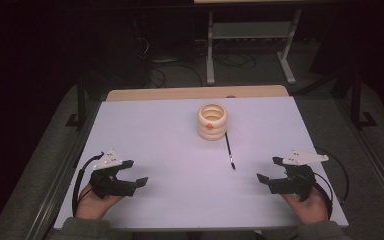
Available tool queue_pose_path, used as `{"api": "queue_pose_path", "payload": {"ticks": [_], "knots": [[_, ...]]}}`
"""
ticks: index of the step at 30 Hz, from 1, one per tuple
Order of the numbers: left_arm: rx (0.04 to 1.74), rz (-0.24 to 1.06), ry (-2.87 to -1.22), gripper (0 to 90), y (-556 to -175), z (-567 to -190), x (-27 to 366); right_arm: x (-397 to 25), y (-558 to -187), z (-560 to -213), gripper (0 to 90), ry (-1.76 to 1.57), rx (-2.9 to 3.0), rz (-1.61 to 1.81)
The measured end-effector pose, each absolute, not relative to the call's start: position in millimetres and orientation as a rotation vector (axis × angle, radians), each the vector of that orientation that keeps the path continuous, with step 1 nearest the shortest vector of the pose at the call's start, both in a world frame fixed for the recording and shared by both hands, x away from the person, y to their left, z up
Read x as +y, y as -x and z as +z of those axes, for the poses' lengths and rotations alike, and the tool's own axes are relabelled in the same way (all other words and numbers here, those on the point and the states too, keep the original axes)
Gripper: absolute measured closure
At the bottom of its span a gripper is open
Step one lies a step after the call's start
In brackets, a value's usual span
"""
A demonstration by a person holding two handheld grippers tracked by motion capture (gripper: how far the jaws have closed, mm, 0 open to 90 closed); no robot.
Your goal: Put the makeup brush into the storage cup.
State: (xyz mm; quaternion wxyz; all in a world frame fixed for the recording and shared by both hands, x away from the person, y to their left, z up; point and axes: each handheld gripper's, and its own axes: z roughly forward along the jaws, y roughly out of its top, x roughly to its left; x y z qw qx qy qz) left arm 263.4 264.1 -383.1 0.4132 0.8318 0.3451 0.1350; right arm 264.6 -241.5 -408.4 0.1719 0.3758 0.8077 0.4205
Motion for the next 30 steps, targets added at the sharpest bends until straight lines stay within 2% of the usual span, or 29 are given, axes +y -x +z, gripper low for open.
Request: {"api": "queue_pose_path", "payload": {"ticks": [30], "knots": [[0.874,0.347,-2.078,20.2,-263,-383,262,-229,-287,-387,19.6,-1.131,2.334,1.132]]}}
